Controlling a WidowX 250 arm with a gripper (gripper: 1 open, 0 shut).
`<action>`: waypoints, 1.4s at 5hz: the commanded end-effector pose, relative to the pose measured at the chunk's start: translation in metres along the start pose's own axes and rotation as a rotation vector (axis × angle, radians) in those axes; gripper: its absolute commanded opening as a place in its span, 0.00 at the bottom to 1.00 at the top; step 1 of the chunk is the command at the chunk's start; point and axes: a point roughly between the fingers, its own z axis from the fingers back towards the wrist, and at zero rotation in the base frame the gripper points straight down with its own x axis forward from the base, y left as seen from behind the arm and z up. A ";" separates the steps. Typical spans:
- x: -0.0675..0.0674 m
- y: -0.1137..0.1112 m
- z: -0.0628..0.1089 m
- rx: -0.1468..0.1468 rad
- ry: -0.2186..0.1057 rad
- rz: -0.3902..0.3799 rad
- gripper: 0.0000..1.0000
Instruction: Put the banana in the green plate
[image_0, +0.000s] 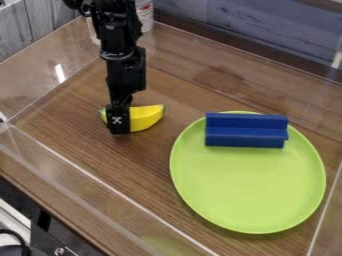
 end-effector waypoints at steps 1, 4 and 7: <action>0.001 0.003 0.001 0.005 -0.008 -0.004 1.00; 0.006 0.007 0.000 -0.014 -0.025 -0.011 1.00; 0.009 0.006 0.001 -0.038 -0.050 -0.023 0.00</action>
